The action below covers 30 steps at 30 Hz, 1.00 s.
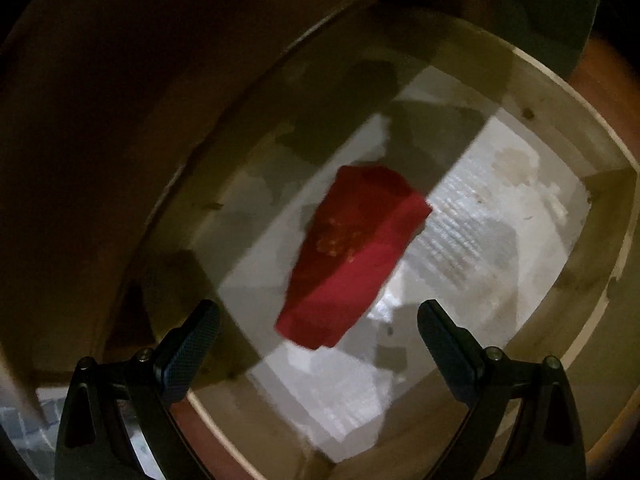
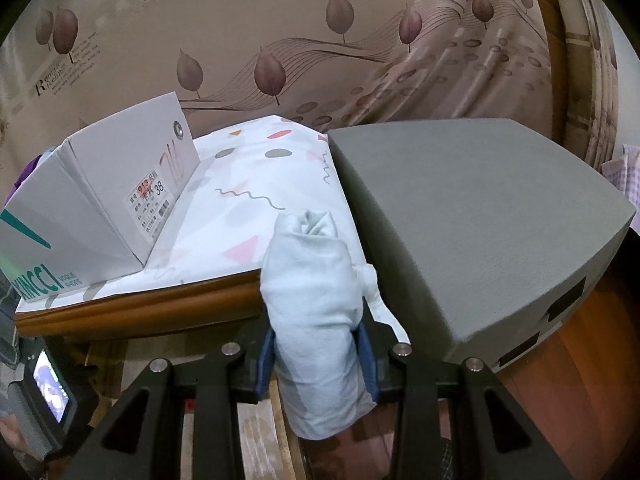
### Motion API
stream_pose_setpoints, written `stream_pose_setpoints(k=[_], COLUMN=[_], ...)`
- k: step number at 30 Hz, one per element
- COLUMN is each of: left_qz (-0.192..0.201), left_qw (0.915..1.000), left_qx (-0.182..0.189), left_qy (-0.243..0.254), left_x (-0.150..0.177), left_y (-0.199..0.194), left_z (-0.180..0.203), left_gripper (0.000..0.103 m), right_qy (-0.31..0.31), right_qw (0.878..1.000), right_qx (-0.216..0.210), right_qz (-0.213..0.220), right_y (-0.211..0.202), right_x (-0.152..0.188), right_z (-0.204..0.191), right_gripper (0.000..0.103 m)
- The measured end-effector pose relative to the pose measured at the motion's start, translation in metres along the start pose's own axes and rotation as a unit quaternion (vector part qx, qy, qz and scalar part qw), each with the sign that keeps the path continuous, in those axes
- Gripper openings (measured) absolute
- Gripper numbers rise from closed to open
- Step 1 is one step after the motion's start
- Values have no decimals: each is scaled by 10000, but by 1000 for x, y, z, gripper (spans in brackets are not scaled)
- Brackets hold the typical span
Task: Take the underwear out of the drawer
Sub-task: 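Hold the white sock with the right tool while the left tool reaches to the red sock, then close the left tool on the red sock in the drawer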
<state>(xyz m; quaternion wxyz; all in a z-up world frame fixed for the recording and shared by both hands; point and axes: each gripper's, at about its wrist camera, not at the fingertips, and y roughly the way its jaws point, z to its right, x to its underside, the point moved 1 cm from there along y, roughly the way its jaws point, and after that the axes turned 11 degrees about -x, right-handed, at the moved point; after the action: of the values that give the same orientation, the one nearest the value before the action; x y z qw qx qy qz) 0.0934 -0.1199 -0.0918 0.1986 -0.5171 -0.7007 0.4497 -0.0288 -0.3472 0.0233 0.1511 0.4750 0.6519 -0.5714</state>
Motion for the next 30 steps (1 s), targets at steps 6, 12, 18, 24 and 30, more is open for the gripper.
stream_pose_setpoints(k=[6, 12, 18, 24, 30], left_qz=[-110, -152, -395, -773, -1126], left_qw=[9991, 9991, 9976, 9950, 9903], left_qx=[203, 178, 251, 479, 723], left_qy=[348, 354, 503, 410, 365], left_x=[-2, -8, -18, -19, -6], left_y=[14, 30, 50, 64, 73], left_z=[15, 13, 15, 15, 7], left_gripper=[99, 98, 93, 64, 36], right_qy=[65, 45, 124, 84, 120], right_qw=[10000, 10000, 9998, 9998, 9998], right_qx=[-55, -44, -113, -90, -103], right_qz=[-41, -55, -117, -135, -157], right_y=[2, 3, 8, 10, 10], right_x=[0, -1, 1, 2, 2], right_z=[2, 1, -2, -5, -4], right_gripper=[35, 35, 35, 35, 35])
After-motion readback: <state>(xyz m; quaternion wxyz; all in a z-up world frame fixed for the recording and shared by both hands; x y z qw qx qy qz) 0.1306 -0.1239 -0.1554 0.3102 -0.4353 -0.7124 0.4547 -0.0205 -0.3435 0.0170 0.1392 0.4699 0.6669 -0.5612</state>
